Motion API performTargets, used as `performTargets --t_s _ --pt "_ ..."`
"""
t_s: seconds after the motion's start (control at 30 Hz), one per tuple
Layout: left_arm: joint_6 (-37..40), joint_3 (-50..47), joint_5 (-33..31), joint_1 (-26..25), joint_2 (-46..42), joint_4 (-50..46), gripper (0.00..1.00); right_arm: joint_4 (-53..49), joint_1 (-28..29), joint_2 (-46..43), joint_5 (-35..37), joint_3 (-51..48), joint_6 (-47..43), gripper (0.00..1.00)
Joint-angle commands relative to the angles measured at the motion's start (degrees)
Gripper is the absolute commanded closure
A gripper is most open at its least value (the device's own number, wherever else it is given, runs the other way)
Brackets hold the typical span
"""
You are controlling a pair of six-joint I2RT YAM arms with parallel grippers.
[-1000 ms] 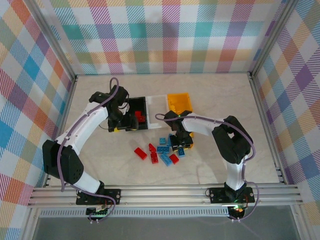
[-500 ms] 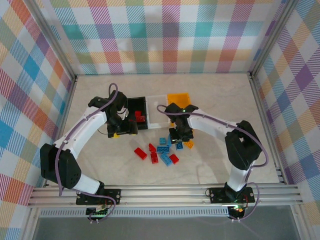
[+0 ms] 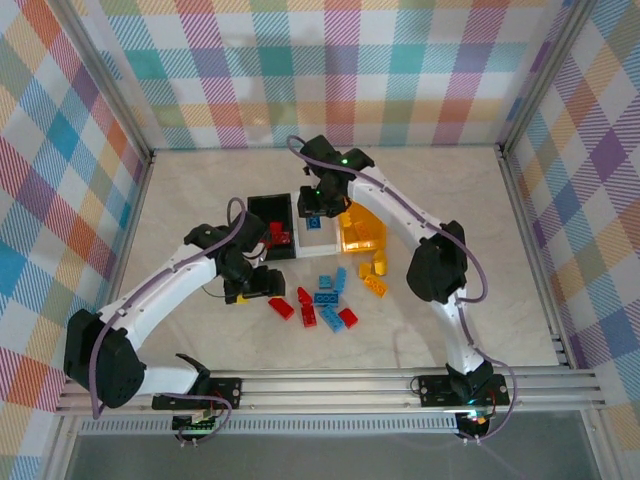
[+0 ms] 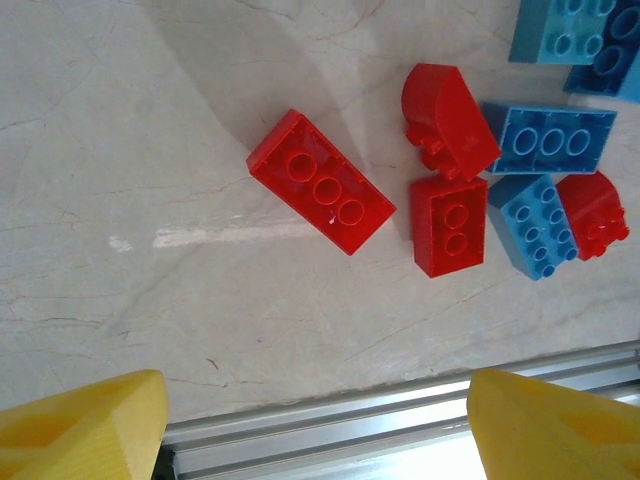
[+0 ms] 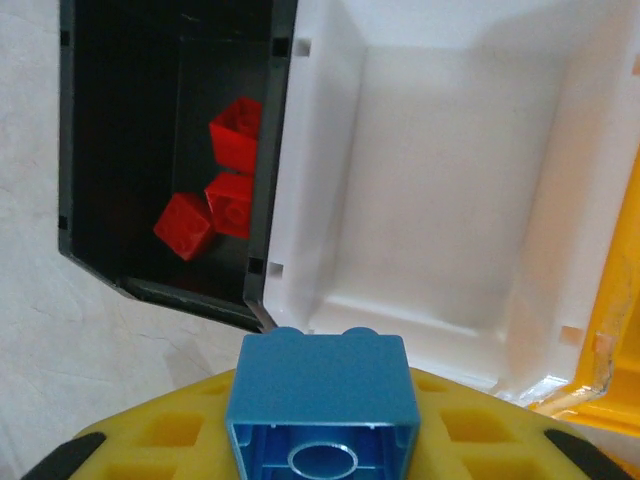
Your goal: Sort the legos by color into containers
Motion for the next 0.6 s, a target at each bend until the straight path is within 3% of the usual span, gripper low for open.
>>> performTargets --t_s 0.0,0.27,0.57 --pt "-2.15 -0.50 -1.72 -0.35 -2.52 -0.97 0.21 -3.37 -0.65 0.97 -1.88 -1.99 -1.22 0.65" --pt "-4.72 -4.15 0.57 -0.35 -1.91 2.22 0.21 1.73 -3.80 4.90 -3.41 -1.62 -0.92 0.63" --pt "-7.63 -6.67 1.89 -0.35 0.98 6.69 0.21 1.12 -5.70 11.21 -4.82 4.87 -0.62 0.50"
